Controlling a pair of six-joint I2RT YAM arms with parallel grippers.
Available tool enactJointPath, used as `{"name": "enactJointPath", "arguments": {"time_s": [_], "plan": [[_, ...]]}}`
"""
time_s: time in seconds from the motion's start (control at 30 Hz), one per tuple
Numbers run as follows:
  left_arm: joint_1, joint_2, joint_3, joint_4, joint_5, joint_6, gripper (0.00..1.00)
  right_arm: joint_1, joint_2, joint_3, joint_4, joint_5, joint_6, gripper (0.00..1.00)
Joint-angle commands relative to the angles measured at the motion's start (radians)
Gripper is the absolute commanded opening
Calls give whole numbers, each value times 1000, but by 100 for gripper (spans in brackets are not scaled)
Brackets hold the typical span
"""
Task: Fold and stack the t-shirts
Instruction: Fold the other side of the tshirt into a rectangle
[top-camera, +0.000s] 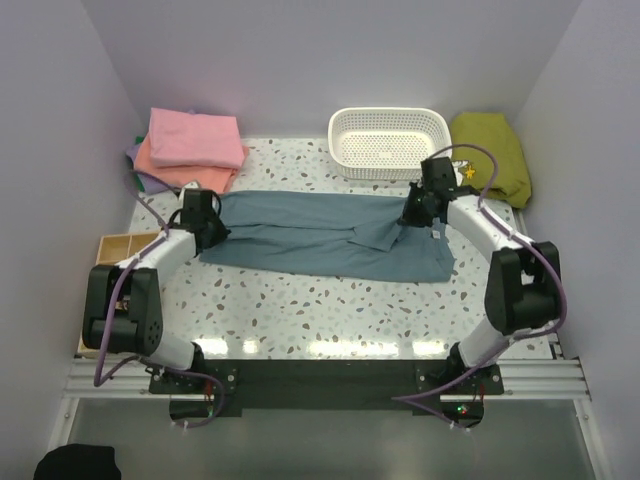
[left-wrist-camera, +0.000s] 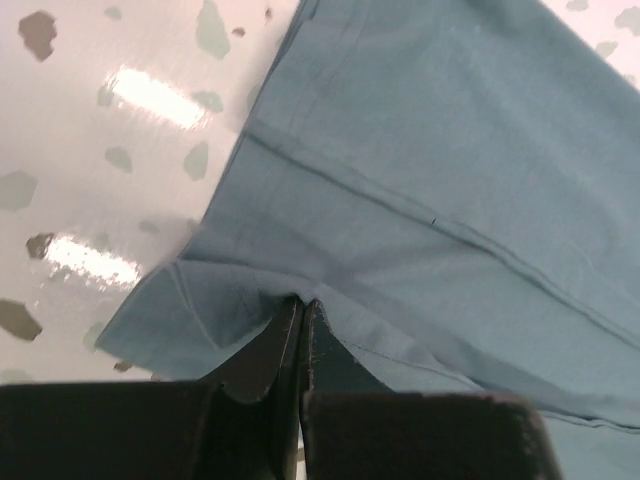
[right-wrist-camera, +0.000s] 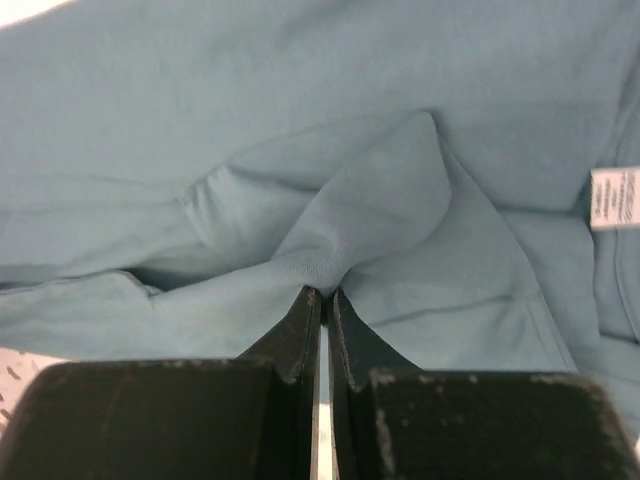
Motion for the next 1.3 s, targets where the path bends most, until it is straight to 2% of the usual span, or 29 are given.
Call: {"name": "enactJointPath", "arguments": {"time_s": [0.0, 0.03, 0.07, 0.1, 0.13, 0.17, 0.23, 0.27, 0.3, 0.37, 0.47, 0.63, 0.73, 1.0, 1.27], "plan": [[7, 71, 100, 53, -12, 30, 4, 0, 121, 143, 42, -24, -27, 2], [7, 94, 111, 55, -16, 30, 10, 0, 153, 166, 42, -33, -24, 3], [13, 107, 117, 49, -22, 30, 20, -3, 208, 225, 39, -53, -30, 7], [14, 117, 122, 43, -32, 23, 49, -2, 240, 255, 28, -46, -33, 18], [14, 133, 126, 35, -45, 19, 71, -5, 265, 285, 14, -29, -31, 20], [20, 137, 126, 30, -55, 18, 100, -5, 285, 340, 2, 5, -36, 20], [24, 136, 126, 26, -88, 12, 100, -6, 305, 375, 3, 60, -53, 22], [25, 131, 128, 18, -101, 12, 100, -8, 294, 382, 5, 135, -59, 25], [25, 125, 134, 13, -114, 15, 100, -6, 256, 372, 35, 172, -68, 36], [25, 95, 137, -10, -137, 19, 100, -11, 204, 334, 56, 242, -88, 47], [25, 33, 123, -13, -131, 33, 100, -12, 104, 262, 82, 260, -123, 57], [25, -19, 117, 16, -18, 47, 100, -14, 70, 203, 13, 84, -107, 57], [22, -20, 117, 36, 68, 49, 100, -12, 72, 96, 48, -34, -59, 54], [-10, 7, 94, 98, 195, 61, 100, -11, 93, -7, 123, -94, -2, 45], [-32, 65, 97, 119, 246, 58, 100, -5, 182, 40, 161, -150, 2, 44]]}}
